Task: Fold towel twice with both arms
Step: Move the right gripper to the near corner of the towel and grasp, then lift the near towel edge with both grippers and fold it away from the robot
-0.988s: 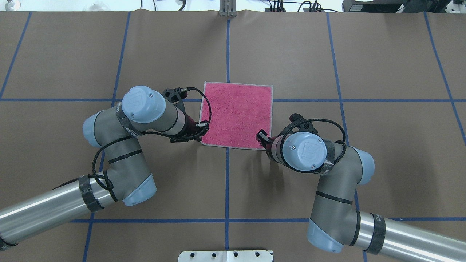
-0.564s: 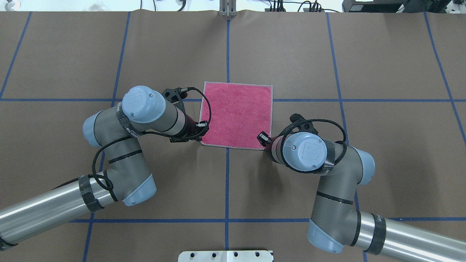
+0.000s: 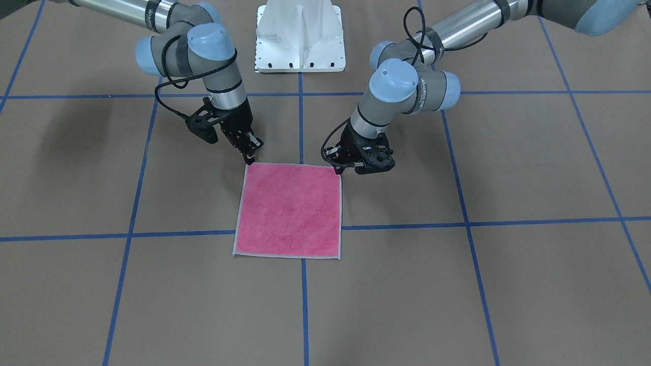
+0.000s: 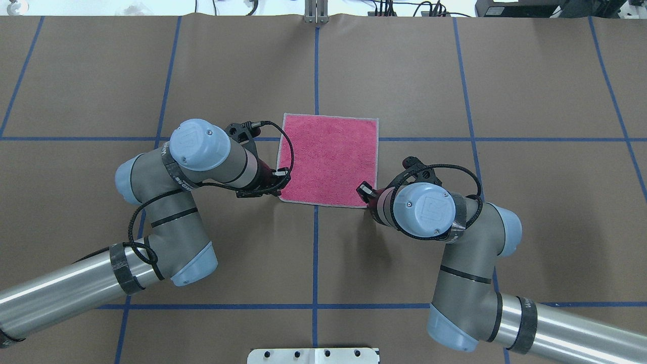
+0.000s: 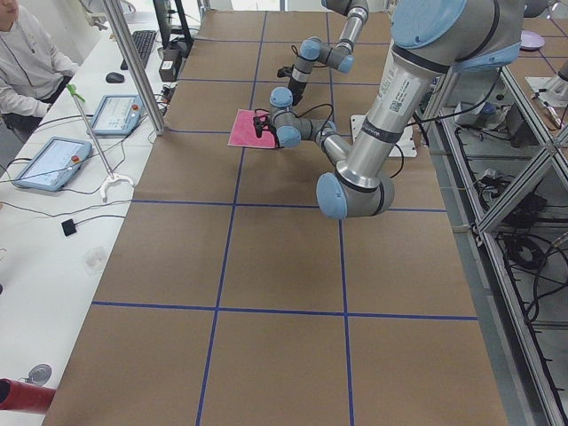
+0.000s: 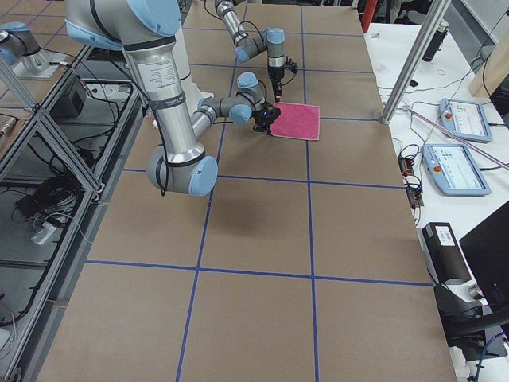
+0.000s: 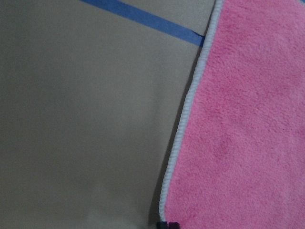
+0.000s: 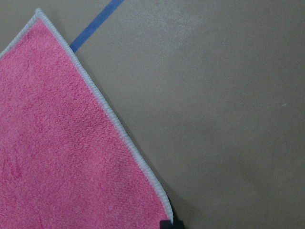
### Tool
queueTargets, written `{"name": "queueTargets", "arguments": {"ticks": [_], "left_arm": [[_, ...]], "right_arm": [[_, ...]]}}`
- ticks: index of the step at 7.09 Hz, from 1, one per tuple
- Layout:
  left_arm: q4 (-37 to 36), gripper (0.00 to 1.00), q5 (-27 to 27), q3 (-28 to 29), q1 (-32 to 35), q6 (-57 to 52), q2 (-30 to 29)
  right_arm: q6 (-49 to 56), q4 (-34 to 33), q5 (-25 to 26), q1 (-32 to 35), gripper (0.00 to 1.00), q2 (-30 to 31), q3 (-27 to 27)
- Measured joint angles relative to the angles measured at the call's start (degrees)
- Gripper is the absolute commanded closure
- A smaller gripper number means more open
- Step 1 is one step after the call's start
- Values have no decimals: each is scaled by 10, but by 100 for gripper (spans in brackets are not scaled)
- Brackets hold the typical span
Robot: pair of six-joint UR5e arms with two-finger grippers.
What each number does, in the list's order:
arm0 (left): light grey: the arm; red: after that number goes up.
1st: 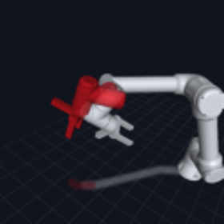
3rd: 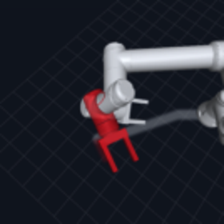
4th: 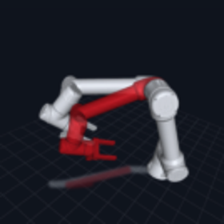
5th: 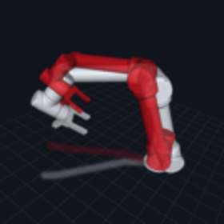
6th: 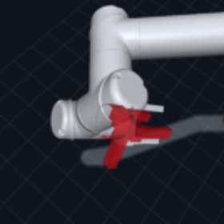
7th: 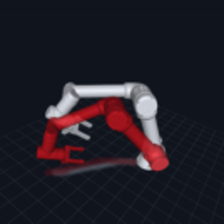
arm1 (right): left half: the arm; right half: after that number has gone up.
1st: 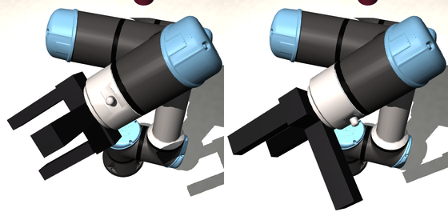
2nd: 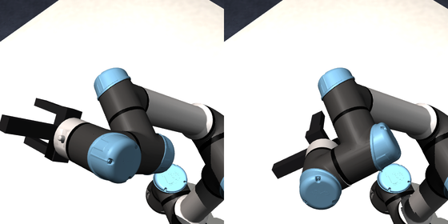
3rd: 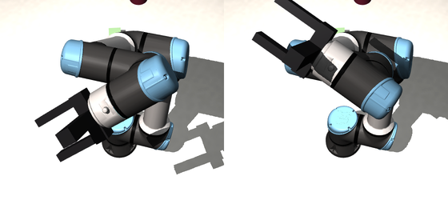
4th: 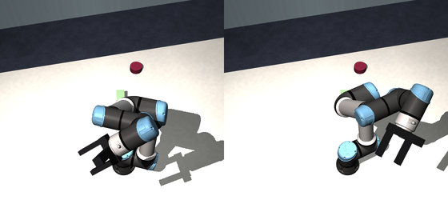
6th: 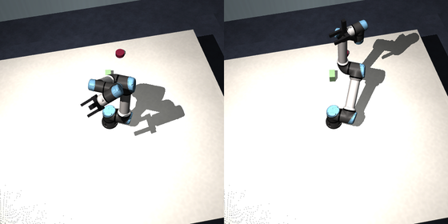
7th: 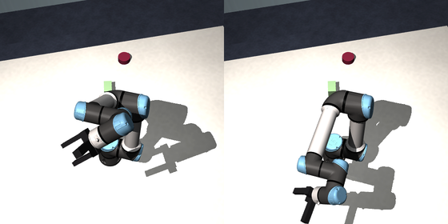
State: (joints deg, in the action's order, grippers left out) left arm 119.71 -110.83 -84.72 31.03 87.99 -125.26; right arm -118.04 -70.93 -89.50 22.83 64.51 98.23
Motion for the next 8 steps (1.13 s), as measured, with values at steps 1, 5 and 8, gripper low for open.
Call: {"name": "queueTargets", "arguments": {"ticks": [1, 5, 8], "left_arm": [[0, 100, -1, -4, 0, 0, 0], [-5, 100, -7, -106, 0, 3, 53], [-9, 100, -21, -167, -1, 6, 87]], "right_arm": [[0, 0, 0, 2, 100, 1, 4], [3, -2, -5, 11, 100, 19, 57], [4, -28, -10, 10, 100, 44, 124]]}}
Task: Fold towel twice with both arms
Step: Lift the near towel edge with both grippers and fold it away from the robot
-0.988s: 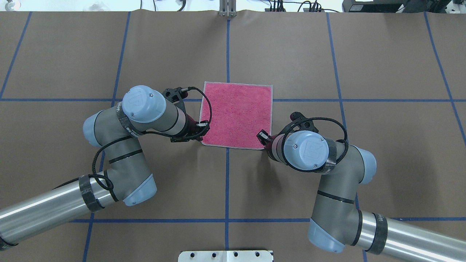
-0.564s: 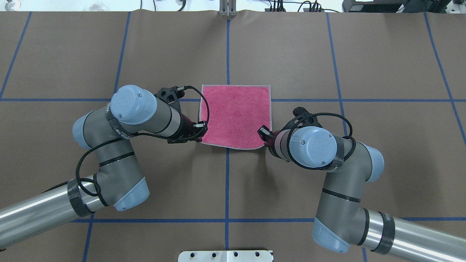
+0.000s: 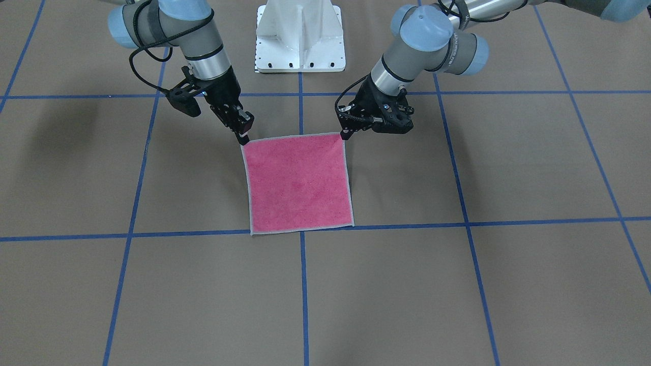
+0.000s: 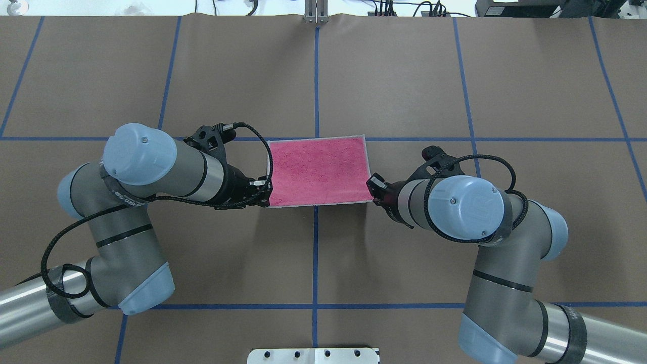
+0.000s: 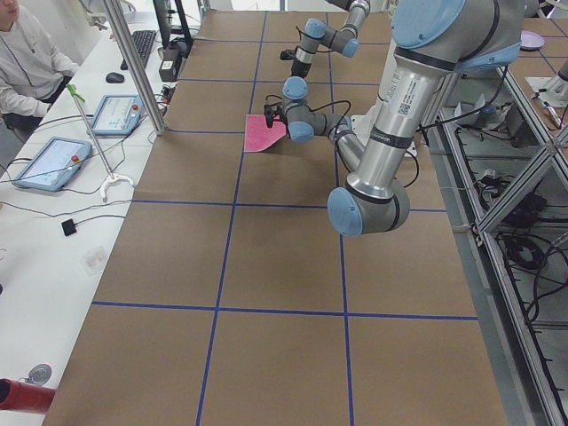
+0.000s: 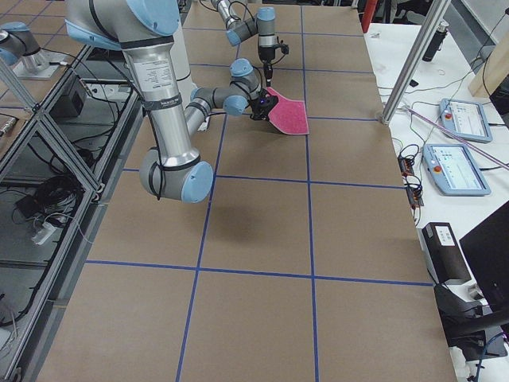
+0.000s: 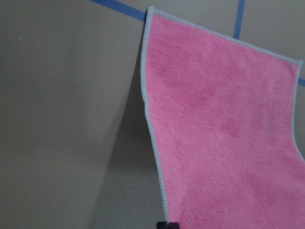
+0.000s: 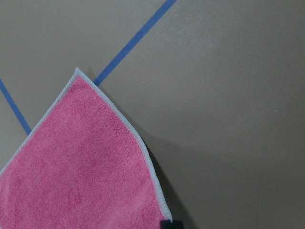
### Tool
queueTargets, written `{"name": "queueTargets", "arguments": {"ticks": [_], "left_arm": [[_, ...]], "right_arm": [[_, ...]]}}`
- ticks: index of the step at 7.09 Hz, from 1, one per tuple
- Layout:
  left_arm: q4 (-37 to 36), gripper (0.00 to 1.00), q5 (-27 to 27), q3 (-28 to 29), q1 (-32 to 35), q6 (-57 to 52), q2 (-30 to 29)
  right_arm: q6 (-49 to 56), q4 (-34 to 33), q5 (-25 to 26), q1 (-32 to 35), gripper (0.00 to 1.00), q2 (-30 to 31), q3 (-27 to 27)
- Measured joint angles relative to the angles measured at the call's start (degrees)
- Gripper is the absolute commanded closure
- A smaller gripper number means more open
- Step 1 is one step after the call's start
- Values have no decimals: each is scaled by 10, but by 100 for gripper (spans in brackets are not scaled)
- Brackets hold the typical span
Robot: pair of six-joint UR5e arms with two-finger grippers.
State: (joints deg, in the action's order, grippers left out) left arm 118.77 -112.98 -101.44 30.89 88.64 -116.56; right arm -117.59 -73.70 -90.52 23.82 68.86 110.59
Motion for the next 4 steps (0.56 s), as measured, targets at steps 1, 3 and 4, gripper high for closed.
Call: {"name": "queueTargets", "arguments": {"ticks": [1, 3, 4], "left_arm": [[-6, 100, -3, 1, -1, -1, -2], [-13, 100, -2, 12, 2, -5, -11], [-14, 100, -1, 18, 6, -5, -18]], "right_arm": [[1, -4, 0, -1, 100, -2, 3], [4, -6, 3, 1, 100, -7, 1], [6, -6, 4, 5, 100, -10, -3]]}}
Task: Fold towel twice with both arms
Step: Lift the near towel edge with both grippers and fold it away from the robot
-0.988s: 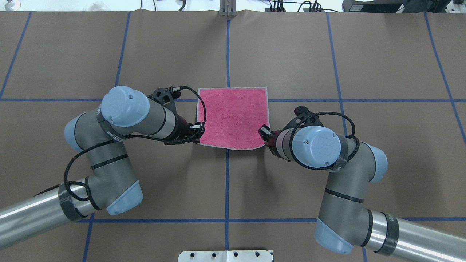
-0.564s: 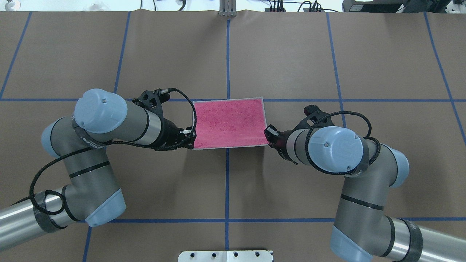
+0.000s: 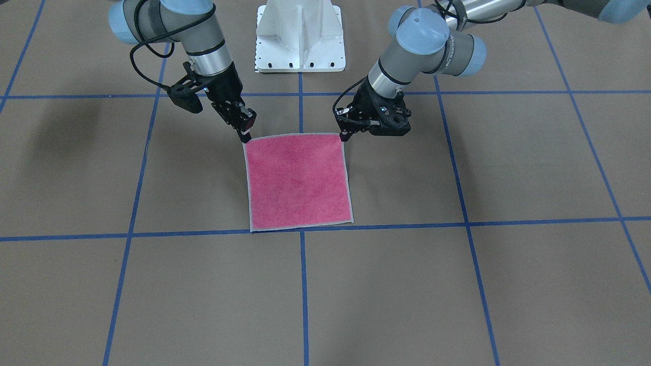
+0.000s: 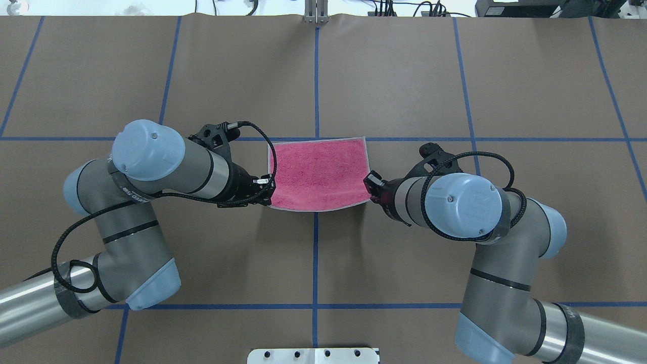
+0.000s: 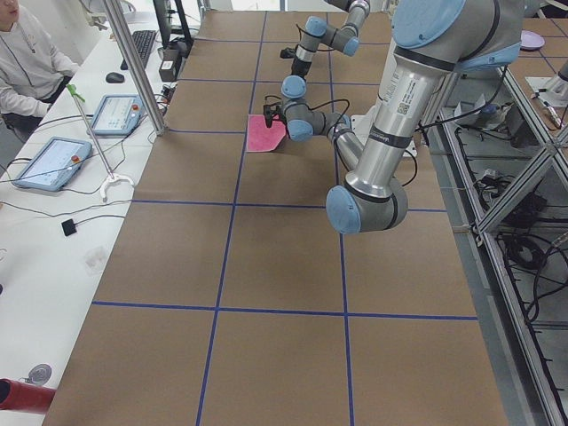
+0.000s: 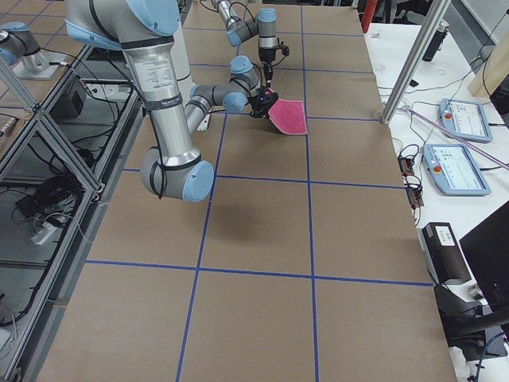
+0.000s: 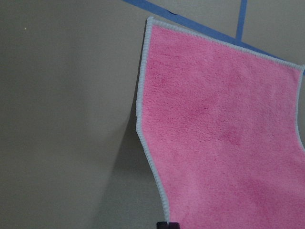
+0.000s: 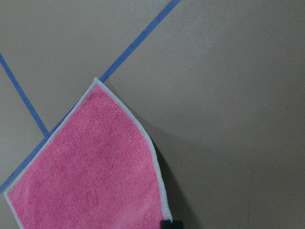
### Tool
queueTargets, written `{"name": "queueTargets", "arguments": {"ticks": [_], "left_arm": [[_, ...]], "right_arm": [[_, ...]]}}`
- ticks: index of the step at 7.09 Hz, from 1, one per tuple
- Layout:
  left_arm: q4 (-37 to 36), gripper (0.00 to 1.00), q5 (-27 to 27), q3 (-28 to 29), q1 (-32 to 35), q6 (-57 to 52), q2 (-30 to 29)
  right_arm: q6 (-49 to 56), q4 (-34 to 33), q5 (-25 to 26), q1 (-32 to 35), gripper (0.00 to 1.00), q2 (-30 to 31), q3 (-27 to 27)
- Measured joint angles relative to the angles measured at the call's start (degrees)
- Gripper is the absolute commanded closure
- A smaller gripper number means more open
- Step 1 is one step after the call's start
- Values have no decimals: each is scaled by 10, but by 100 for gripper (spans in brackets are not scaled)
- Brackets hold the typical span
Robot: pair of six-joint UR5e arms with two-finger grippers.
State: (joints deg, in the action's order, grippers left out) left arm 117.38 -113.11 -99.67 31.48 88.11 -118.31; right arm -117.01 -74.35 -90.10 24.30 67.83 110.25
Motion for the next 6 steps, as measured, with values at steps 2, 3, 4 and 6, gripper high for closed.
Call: {"name": "queueTargets", "arguments": {"ticks": [2, 3, 4, 6], "left_arm": [[0, 100, 1, 22, 16, -1, -15], [0, 100, 1, 39, 26, -2, -28], [0, 100, 0, 58, 34, -2, -42], [1, 100, 1, 89, 44, -3, -60]], "right_arm": [[6, 1, 2, 13, 100, -12, -19], [7, 1, 2, 21, 100, -23, -32], [7, 0, 2, 27, 100, -28, -39], [9, 2, 2, 37, 100, -33, -54]]}}
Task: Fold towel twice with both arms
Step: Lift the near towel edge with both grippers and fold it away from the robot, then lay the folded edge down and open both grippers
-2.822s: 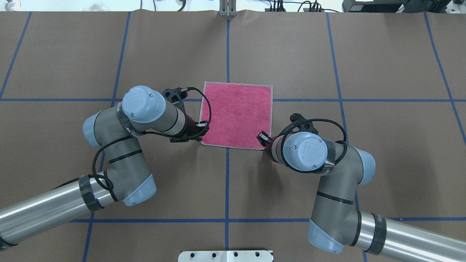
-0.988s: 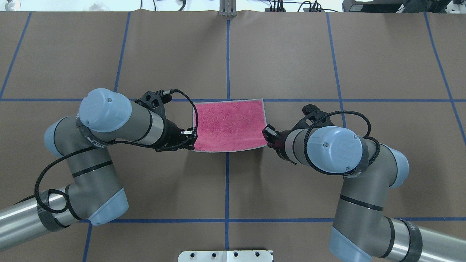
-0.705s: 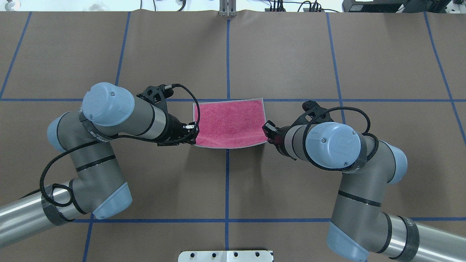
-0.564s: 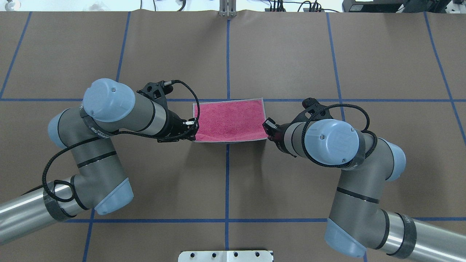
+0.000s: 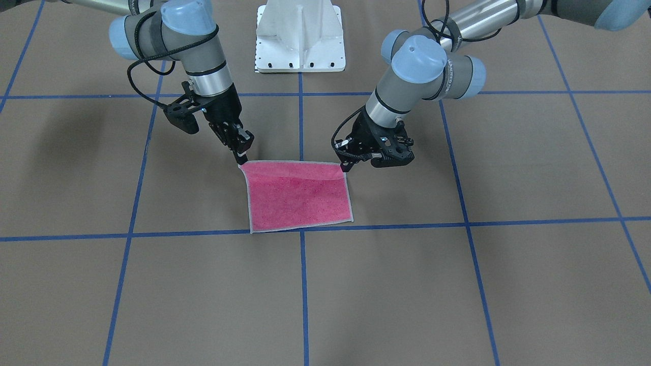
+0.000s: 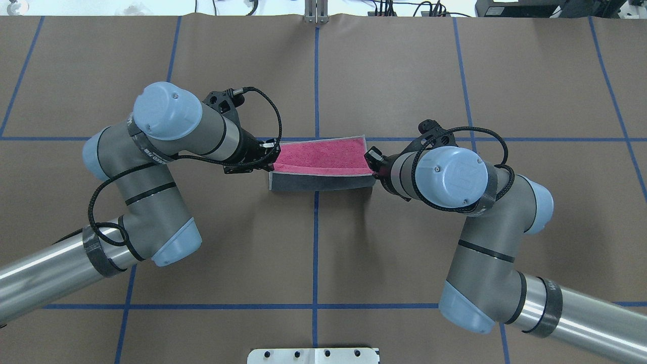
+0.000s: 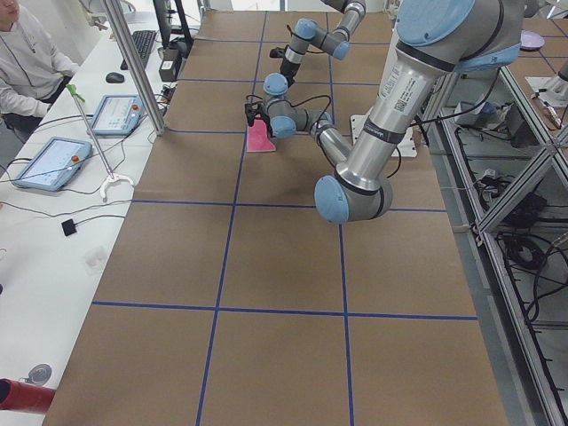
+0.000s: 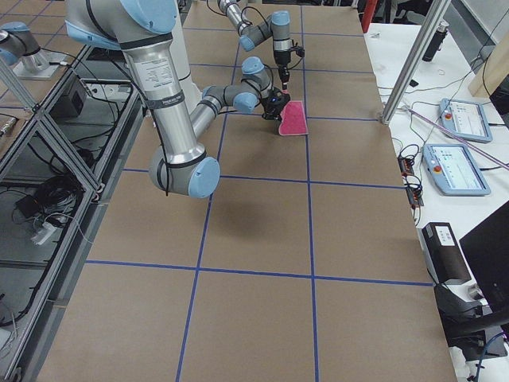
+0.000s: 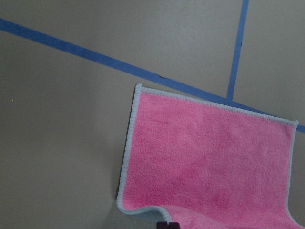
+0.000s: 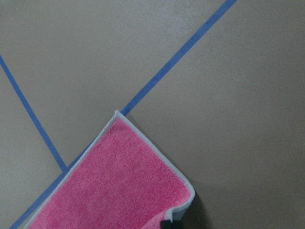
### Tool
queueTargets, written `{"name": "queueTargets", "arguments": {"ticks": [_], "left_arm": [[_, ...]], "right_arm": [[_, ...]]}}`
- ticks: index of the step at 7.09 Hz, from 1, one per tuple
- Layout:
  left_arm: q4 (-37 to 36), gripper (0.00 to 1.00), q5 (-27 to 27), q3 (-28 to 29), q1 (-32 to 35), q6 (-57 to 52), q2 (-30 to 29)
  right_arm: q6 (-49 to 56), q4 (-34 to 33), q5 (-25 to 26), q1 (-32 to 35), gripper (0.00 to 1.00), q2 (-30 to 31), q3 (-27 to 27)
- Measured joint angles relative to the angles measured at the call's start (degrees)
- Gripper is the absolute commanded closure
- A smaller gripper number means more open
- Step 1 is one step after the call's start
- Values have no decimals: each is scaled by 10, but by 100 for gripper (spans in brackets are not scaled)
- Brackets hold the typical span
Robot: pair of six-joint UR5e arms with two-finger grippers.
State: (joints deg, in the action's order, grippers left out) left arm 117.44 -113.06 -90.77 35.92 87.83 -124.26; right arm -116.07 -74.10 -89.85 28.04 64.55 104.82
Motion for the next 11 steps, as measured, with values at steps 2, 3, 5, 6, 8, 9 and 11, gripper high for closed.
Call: {"name": "queueTargets", "arguments": {"ticks": [2, 3, 5, 6, 8, 9, 11], "left_arm": [[3, 100, 0, 21, 6, 0, -7], [3, 100, 0, 29, 7, 0, -11], [2, 100, 0, 38, 9, 0, -22], [1, 100, 0, 40, 11, 0, -25], [0, 100, 0, 50, 22, 0, -33], [1, 100, 0, 56, 26, 0, -39], [4, 100, 0, 69, 31, 0, -44]], "right_arm": [[7, 2, 0, 11, 100, -11, -20], [8, 3, 0, 14, 100, -17, -28], [9, 3, 0, 18, 100, -27, -41], [9, 3, 0, 21, 100, -35, -50], [9, 3, 0, 27, 100, -45, -62], [10, 2, 0, 30, 100, -46, -65], [11, 3, 0, 35, 100, -48, -72]]}}
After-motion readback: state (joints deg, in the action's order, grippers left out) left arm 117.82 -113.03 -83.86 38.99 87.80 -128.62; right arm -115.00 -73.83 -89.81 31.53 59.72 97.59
